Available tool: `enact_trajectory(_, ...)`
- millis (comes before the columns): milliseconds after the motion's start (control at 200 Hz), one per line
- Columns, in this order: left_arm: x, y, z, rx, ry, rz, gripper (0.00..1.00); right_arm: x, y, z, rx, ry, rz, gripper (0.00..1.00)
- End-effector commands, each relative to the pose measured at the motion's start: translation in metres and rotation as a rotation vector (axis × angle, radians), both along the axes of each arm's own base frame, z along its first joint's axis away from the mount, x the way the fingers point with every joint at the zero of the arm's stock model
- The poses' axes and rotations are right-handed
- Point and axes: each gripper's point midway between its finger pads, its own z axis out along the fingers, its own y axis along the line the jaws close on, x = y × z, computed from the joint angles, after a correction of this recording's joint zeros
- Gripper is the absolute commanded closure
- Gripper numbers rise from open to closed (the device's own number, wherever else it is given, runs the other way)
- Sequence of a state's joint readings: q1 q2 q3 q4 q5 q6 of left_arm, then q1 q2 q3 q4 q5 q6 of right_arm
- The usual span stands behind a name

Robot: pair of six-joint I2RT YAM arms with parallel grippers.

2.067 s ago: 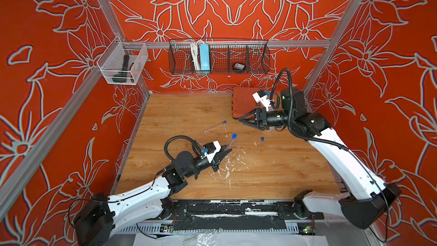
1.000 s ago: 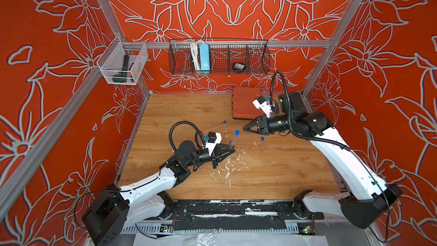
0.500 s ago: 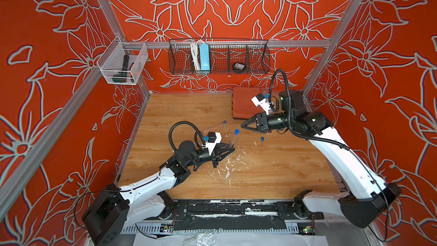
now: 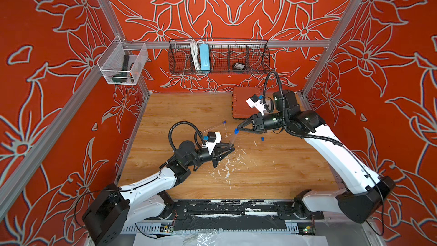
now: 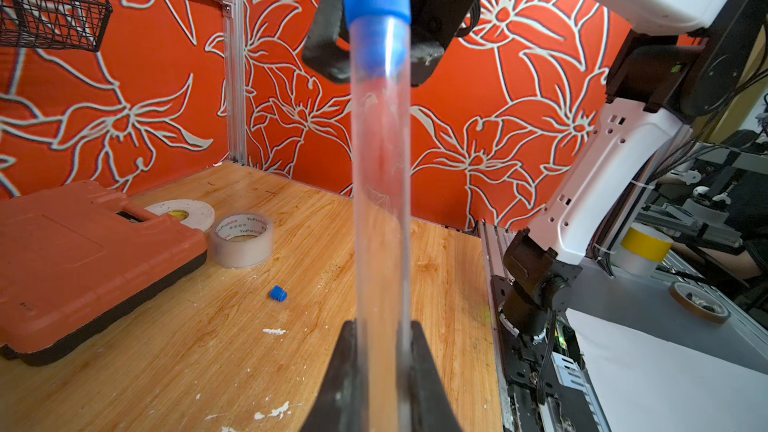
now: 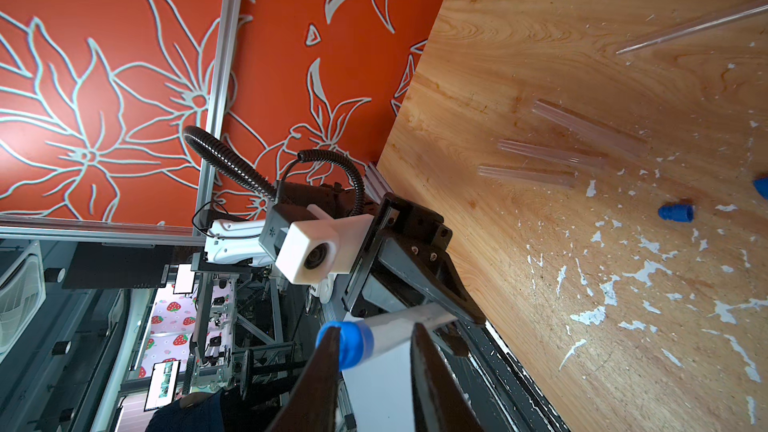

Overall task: Insert stoppers into test tubes
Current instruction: Insert the stopper into the test tube.

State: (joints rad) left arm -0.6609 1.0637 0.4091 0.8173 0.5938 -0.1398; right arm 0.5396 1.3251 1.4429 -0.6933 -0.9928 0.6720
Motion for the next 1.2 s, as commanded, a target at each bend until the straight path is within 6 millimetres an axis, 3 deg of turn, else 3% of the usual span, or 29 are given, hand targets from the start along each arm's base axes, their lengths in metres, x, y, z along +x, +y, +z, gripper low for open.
enact_trajectory(0,0.003,0.004,0.013,-0.052,-0.021,0.027,1.0,-0.003,0.004,-0.006,0.008,0.022,0.026,0.72)
enact_trajectory(380,0.001,0.006,0.024,-0.089,-0.04,0.029,1.0,-0.007,0.004,-0.033,-0.036,0.073,0.041,0.77)
enact_trajectory(596,0.001,0.01,0.048,-0.156,-0.075,0.039,1.0,-0.01,0.005,-0.05,-0.037,0.112,0.042,0.78)
enact_trajectory(1196,0.004,0.02,0.11,-0.324,-0.131,0.073,1.0,-0.011,0.013,-0.063,0.002,0.155,0.034,0.8)
